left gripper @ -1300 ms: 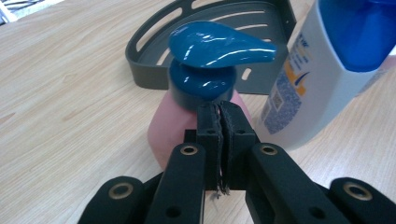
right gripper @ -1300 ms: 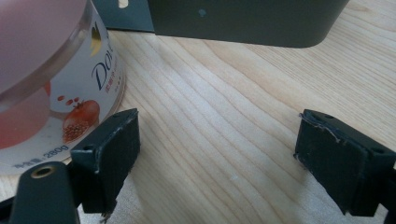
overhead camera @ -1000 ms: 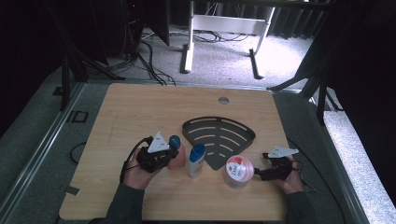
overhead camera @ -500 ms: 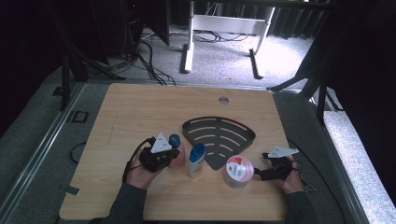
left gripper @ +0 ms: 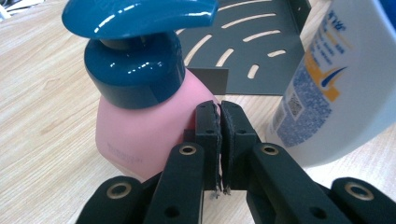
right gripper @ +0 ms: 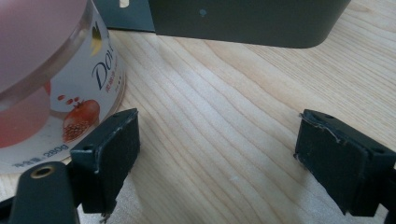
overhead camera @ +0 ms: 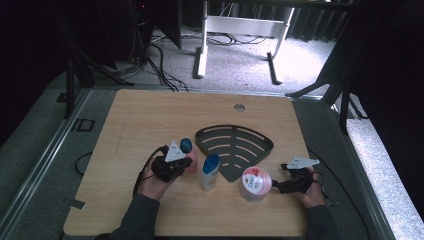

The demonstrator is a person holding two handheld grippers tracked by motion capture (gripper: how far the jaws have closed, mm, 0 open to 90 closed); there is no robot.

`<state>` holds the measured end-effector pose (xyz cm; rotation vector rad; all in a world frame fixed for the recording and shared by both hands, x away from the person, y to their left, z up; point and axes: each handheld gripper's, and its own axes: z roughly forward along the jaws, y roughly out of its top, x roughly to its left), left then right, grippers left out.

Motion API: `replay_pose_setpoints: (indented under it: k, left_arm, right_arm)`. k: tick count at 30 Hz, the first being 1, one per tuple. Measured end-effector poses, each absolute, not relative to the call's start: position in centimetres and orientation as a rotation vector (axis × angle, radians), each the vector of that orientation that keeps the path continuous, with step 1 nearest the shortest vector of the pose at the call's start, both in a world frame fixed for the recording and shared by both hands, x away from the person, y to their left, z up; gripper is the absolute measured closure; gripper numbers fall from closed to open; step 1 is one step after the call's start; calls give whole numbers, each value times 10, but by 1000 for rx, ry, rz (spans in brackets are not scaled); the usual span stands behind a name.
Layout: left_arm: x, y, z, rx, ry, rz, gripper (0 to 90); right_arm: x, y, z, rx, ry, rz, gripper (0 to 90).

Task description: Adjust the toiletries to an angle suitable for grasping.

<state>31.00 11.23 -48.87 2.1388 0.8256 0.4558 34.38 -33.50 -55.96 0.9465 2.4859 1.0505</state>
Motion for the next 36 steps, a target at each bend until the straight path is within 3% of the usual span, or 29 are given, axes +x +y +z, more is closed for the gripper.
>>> replay_pose_setpoints:
  k: [16, 36]
  left_arm:
    - [332, 106, -492, 2145, 862, 494, 869]
    - [362, 106, -496, 2123, 893, 452, 870]
  right_arm:
    - [344, -335, -560, 948, 2488, 1050, 136]
    - [344, -335, -560, 946, 2487, 1050, 136]
